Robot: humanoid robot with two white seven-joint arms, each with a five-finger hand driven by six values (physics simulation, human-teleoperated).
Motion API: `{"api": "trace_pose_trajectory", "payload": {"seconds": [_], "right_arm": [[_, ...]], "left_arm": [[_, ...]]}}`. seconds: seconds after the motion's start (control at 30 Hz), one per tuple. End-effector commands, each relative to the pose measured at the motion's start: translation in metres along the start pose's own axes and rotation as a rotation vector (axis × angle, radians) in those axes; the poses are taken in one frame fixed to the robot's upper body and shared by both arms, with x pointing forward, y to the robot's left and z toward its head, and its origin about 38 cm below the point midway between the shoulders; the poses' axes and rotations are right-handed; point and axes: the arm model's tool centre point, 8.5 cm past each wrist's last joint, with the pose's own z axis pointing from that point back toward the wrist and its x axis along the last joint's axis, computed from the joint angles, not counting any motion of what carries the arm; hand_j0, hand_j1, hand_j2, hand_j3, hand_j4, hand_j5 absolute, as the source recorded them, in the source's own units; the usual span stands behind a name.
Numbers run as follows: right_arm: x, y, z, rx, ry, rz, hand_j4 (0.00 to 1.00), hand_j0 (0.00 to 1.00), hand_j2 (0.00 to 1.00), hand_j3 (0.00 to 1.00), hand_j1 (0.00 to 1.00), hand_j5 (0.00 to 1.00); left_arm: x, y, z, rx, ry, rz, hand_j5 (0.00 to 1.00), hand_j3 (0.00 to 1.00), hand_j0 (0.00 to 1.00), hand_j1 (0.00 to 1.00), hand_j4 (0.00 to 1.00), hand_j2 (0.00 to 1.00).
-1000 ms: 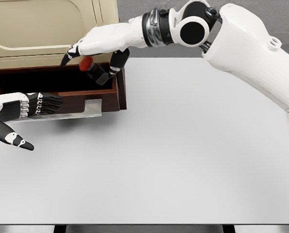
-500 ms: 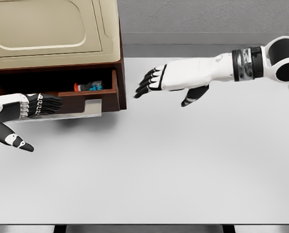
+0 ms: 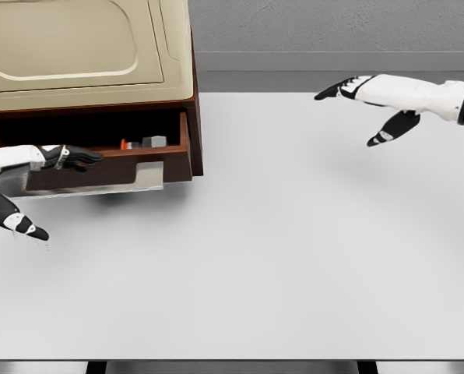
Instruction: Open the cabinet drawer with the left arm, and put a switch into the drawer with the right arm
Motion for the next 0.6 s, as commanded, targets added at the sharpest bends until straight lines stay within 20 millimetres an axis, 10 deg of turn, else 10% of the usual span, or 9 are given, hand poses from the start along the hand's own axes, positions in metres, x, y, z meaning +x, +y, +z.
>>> {"api": "trace_pose_trajectory", "payload": {"seconds": [0.0, 0.17, 0.23, 0.57], "right_arm": [[-0.004, -0.003, 0.003, -0.022, 0.012, -0.013, 1.00, 1.00, 1.00, 1.00, 1.00, 1.00], [-0.006, 0.002, 0.005, -0.037, 0.014, -0.031, 1.00, 1.00, 1.00, 1.00, 1.00, 1.00], [-0.006, 0.003, 0.005, -0.037, 0.014, -0.032, 1.00, 1.00, 1.00, 1.00, 1.00, 1.00], [-0.013, 0.020, -0.007, -0.046, 0.016, -0.091, 1.00, 1.00, 1.00, 1.00, 1.00, 1.00]], "left_arm": [[0.020, 0.023, 0.006, 0.057, -0.033, -0.074, 1.00, 1.00, 1.00, 1.00, 1.00, 1.00], [0.027, 0.024, 0.004, 0.084, -0.119, -0.017, 1.00, 1.00, 1.00, 1.00, 1.00, 1.00], [0.046, 0.018, -0.014, 0.100, -0.388, -0.084, 1.00, 1.00, 1.00, 1.00, 1.00, 1.00], [0.075, -0.003, -0.107, 0.023, -0.669, -0.081, 1.00, 1.00, 1.00, 1.00, 1.00, 1.00]]}}
